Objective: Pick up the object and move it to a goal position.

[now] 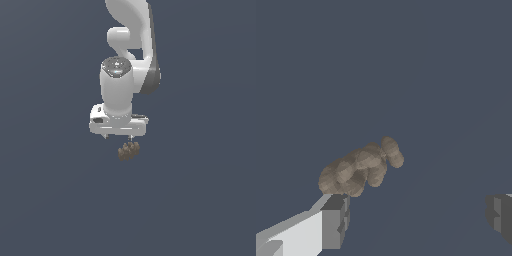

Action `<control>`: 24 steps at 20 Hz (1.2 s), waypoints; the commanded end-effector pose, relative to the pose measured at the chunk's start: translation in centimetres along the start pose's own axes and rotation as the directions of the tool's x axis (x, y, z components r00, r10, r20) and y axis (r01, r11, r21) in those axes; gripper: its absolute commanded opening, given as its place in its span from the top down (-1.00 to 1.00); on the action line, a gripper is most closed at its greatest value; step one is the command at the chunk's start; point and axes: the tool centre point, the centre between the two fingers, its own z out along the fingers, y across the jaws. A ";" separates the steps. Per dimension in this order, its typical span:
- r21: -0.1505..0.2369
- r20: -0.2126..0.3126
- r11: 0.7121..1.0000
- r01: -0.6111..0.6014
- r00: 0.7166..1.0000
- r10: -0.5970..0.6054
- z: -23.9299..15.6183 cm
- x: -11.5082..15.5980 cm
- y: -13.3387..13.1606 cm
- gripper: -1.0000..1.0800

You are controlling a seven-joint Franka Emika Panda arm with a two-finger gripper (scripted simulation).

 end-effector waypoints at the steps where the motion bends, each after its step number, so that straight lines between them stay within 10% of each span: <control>1: 0.000 0.000 1.000 -0.006 1.000 0.006 0.0 0.0 0.0 -0.92; 14: 0.007 0.006 0.985 -0.170 0.985 0.170 0.5 0.0 -0.7 -0.92; 24: 0.012 0.018 0.912 -0.411 0.912 0.411 1.1 0.0 -1.7 -0.92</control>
